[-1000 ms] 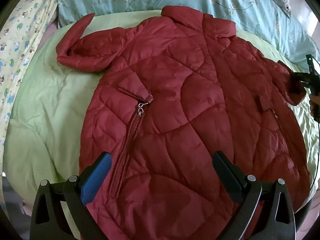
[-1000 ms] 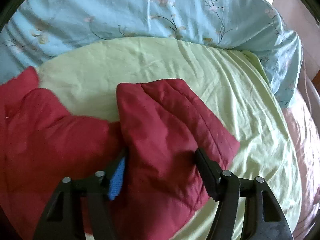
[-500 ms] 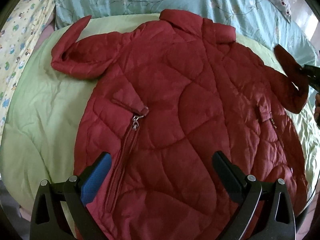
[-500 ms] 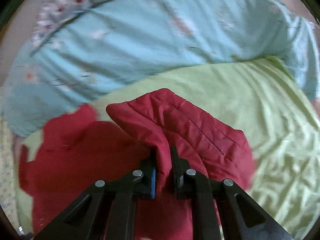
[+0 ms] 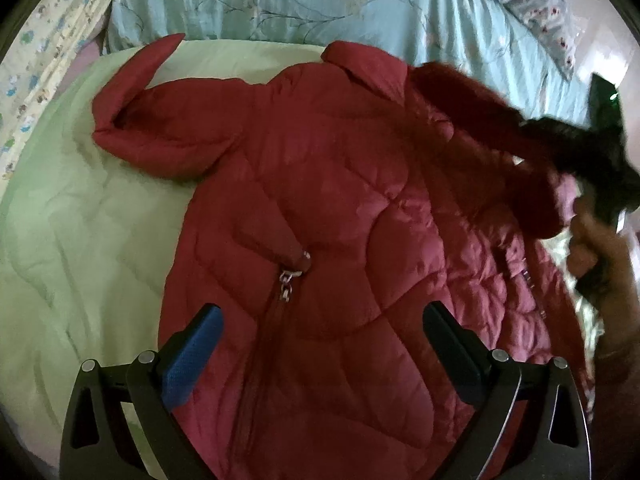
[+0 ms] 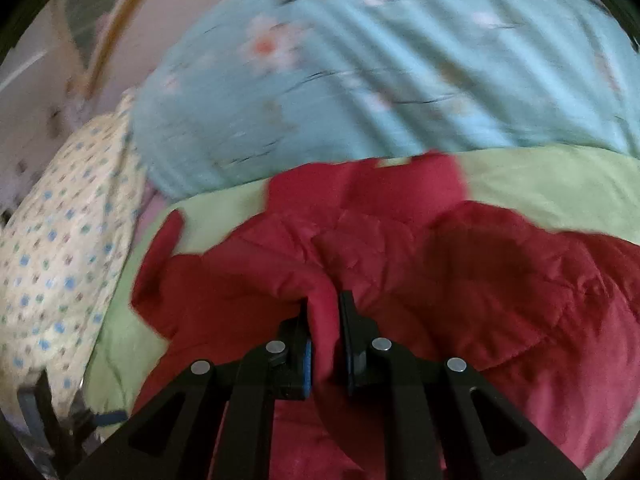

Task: Fold large clothes
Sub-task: 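Carry the sleeve across the coat body toward the left gripper and release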

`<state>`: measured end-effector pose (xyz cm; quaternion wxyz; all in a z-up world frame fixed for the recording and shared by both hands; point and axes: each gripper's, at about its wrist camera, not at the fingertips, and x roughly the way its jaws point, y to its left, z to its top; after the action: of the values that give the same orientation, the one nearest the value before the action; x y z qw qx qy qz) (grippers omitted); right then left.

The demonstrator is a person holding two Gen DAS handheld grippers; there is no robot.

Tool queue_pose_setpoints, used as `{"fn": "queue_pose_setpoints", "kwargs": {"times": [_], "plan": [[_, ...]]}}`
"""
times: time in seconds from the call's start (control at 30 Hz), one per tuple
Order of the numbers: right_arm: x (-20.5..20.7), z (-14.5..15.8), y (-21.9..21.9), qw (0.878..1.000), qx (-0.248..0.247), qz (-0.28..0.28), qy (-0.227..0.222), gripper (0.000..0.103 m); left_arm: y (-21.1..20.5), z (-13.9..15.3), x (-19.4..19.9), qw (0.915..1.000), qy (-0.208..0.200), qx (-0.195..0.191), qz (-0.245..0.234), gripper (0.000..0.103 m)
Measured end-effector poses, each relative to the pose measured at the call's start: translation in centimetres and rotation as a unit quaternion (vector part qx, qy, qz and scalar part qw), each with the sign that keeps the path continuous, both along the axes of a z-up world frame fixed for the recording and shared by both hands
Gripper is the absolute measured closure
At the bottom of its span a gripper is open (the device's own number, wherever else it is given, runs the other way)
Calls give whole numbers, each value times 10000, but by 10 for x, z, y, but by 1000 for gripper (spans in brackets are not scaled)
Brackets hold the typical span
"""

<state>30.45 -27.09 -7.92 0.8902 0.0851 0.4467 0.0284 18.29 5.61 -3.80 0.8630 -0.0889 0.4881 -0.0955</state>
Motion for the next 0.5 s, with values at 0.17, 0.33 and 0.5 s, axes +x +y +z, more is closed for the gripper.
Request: {"fn": "queue_pose_setpoints", "kwargs": {"times": [0.17, 0.33, 0.5], "plan": [[8, -29, 33, 9979, 83, 611, 188, 92, 25, -3, 18, 9985, 112, -536, 10, 4], [7, -53, 56, 9931, -110, 1101, 399, 92, 53, -10, 54, 9927, 300, -1169, 36, 6], [7, -74, 67, 9864, -284, 1493, 622, 86, 61, -27, 117, 9852, 535, -1628, -71, 7]]}}
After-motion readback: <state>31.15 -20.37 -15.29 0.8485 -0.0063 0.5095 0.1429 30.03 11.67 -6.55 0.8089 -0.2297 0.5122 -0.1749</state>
